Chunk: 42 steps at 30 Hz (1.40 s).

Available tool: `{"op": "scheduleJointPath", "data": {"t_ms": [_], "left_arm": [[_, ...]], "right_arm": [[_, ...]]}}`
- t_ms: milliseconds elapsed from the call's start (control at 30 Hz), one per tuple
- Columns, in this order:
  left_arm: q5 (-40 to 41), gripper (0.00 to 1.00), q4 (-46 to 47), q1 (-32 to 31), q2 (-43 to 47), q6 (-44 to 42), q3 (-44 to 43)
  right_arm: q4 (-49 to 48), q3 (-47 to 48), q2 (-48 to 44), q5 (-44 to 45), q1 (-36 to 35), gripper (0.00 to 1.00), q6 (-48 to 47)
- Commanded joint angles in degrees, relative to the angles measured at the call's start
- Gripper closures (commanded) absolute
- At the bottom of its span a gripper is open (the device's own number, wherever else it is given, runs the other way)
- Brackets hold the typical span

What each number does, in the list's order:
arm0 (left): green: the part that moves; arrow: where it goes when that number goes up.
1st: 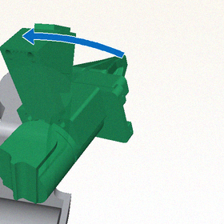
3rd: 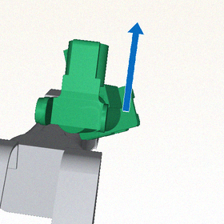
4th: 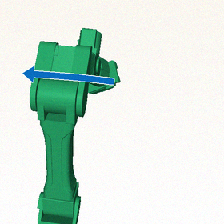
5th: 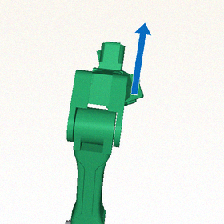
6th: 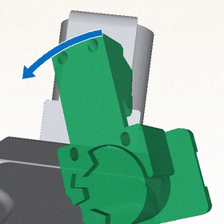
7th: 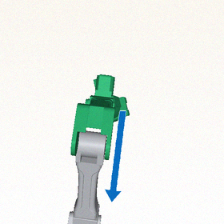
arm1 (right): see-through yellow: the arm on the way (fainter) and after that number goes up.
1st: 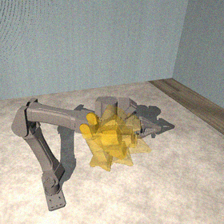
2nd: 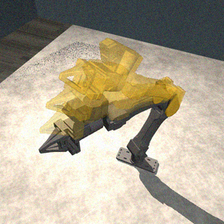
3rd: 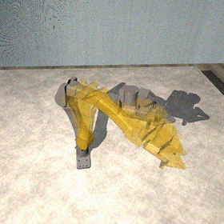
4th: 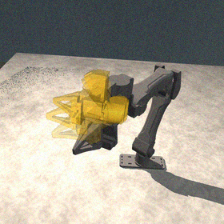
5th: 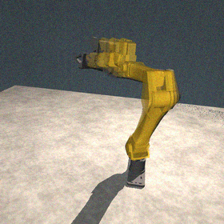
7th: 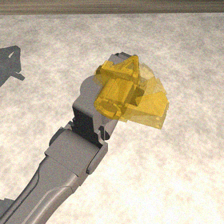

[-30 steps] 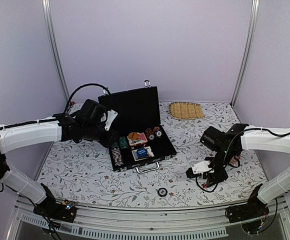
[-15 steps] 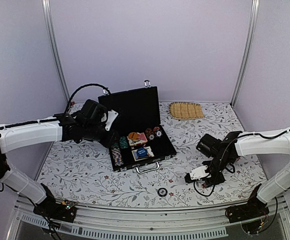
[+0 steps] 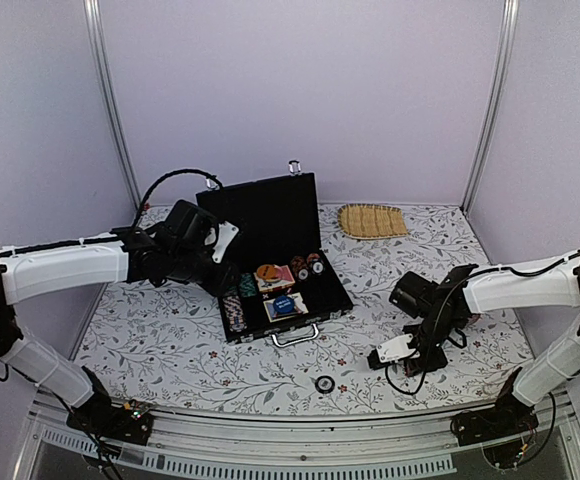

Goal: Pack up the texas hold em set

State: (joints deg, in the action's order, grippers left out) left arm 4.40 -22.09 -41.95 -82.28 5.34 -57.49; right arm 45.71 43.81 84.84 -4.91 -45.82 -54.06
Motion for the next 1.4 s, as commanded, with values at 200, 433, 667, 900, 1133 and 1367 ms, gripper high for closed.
{"op": "scheduleJointPath", "data": {"t_ms": [200,433,667,900,1133,1367], "left_arm": [[-0.45,0.65,0.34,-0.38,-0.09,-0.86,-1.66],[-0.35,0.65,0.16,-0.38,-0.06,-0.86,-1.73],[-0.23,0.65,0.11,-0.47,1.07,-0.34,-0.86],[-0.4,0.64,0.2,-0.55,1.8,0.3,-0.1],[0.0,0.64,-0.06,-0.8,2.71,0.37,0.3],[0.38,0.64,-0.06,-0.82,3.37,0.35,1.08]], "right_arm": [[-0.36,3.68,3.08,-2.22,-0.6,0.86,0.56],[-0.59,12.89,5.71,-3.2,-0.51,0.87,1.99],[-3.69,24.8,12.63,-3.43,-0.42,0.88,3.04],[-9.01,40.6,23.41,-4.14,0.18,0.88,7.49],[-11.06,55.76,33.55,-5.85,0.18,0.88,10.97],[-11.0,64.65,41.79,-9.63,0.07,0.87,12.99]]}}
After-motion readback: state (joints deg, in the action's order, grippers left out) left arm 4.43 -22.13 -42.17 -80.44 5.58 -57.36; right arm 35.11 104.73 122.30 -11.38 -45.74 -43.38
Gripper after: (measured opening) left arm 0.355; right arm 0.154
